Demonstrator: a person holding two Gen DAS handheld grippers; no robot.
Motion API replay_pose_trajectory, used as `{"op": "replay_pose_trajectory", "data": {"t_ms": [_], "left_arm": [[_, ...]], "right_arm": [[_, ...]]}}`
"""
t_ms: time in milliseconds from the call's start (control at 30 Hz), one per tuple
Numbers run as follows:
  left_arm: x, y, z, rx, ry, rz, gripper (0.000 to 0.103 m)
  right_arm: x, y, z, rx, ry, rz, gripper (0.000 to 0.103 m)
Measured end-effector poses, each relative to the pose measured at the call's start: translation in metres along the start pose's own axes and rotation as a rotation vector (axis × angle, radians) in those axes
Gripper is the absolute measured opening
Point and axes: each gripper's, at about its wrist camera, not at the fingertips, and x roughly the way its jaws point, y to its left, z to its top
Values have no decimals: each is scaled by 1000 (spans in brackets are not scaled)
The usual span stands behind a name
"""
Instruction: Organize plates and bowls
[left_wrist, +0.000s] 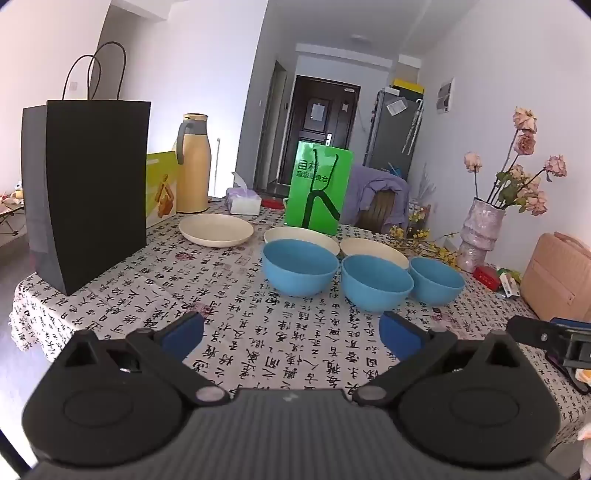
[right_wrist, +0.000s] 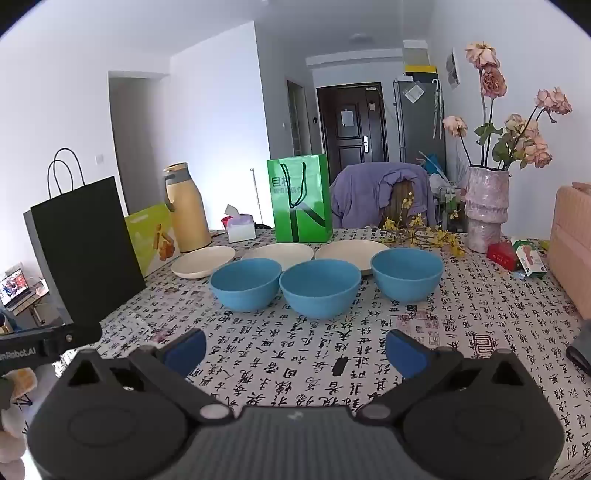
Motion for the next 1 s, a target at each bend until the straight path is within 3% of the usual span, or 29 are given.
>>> {"op": "replay_pose_trajectory", "data": {"t_ms": [1000], "left_arm": [[-3, 2, -2, -13, -17, 6, 103]], "right_arm": [[1, 1, -3, -16, -24, -19, 103]]}}
